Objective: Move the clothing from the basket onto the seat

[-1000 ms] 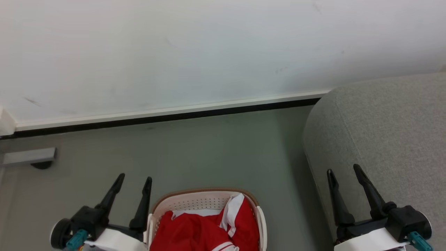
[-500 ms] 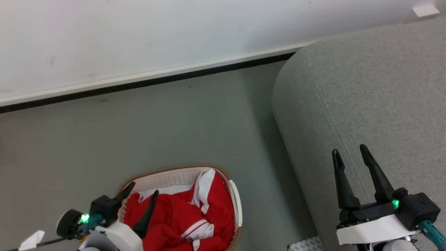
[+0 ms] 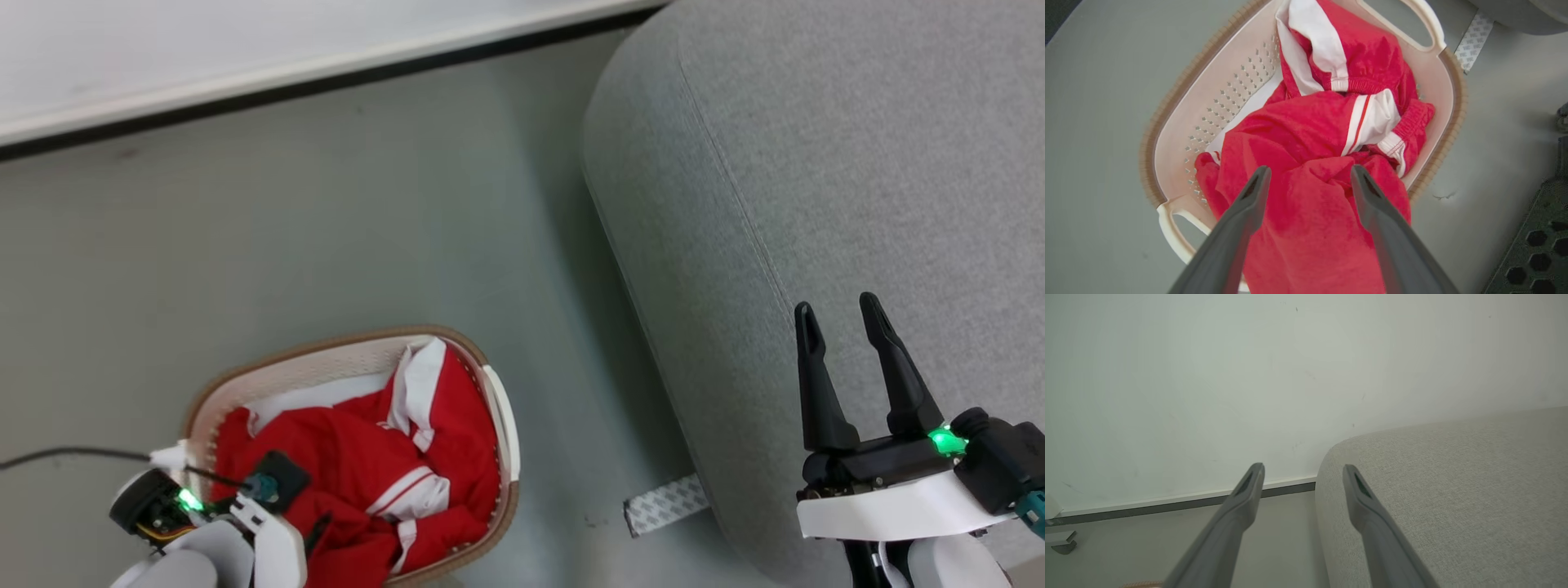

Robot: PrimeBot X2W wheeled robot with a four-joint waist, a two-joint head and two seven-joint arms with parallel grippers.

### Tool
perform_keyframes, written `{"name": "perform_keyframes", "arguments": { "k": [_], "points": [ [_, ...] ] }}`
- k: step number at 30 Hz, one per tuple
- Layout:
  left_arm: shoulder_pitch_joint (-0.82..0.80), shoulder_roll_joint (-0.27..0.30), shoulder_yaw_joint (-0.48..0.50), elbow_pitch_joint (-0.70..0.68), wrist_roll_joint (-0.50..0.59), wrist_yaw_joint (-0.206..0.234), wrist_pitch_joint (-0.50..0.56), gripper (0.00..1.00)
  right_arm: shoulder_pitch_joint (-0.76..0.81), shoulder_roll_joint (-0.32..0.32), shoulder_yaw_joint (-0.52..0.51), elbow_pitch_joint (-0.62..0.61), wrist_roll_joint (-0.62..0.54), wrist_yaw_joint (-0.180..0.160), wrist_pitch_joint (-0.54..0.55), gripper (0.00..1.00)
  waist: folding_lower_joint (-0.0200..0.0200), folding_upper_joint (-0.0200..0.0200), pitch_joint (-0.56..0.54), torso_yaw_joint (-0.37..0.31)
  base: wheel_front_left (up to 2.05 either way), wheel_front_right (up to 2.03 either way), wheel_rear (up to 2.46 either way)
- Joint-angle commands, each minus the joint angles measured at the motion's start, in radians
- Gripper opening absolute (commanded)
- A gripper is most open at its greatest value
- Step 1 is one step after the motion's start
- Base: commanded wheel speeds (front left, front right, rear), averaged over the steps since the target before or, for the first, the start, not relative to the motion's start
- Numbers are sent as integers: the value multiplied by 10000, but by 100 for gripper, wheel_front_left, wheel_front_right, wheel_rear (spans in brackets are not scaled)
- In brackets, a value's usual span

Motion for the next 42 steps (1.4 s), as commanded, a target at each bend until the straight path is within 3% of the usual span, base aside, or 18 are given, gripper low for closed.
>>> {"name": "perform_keyframes", "arguments": {
  "k": [1,11,19,20,21,22,24,25,26,28,29,38,42],
  "points": [
    [-201,137,-289,73,-72,16,155,100,-156,-39,-13,-73,59,-21,4,100,-2,0,389,-265,0,0,0],
    [-1876,1334,-3655,440,-689,18,1578,100,-345,-33,271,-451,613,-21,4,100,-2,0,1545,-1000,0,0,0],
    [-2769,1825,-4533,381,-842,17,2174,100,-419,-32,611,-699,1092,-21,4,100,-2,0,2487,-1618,0,0,0],
    [-2837,1899,-4554,405,-791,17,2333,77,-420,-32,649,-730,1132,-21,4,100,-2,0,2584,-1686,0,0,0],
    [-2889,1977,-4572,426,-615,17,2517,67,-404,-33,683,-751,1154,-21,4,100,-2,0,2671,-1749,0,0,0],
    [-2894,2006,-4588,409,-500,17,2667,68,-391,-33,685,-767,1186,-21,4,100,-2,0,2741,-1786,0,0,0],
    [-2737,1974,-4596,268,-102,16,2954,86,-334,-29,647,-811,1207,-21,4,100,-2,0,2856,-1796,0,0,0],
    [-2694,1993,-4596,233,6,16,3076,85,-307,-30,616,-821,1213,-21,4,100,-2,0,2897,-1795,0,0,0],
    [-2677,2021,-4596,207,85,16,3183,70,-281,-32,582,-828,1215,-21,4,100,-2,0,2929,-1790,0,0,0],
    [-2628,2040,-4589,143,337,17,3448,20,-247,-32,554,-852,1227,-21,4,100,-2,0,2970,-1787,0,0,0],
    [-2576,2034,-4593,107,400,17,3584,0,-241,-32,545,-859,1231,-21,4,100,-2,0,2979,-1787,0,0,0],
    [-2593,2097,-4596,-147,134,17,3352,0,-375,-32,603,-726,1174,-21,4,100,-2,0,2758,-1828,0,0,0],
    [-2689,1877,-4595,144,-31,17,3022,0,-455,-36,618,-595,1086,-21,4,100,-2,0,2414,-1769,0,0,0]
  ]
}}
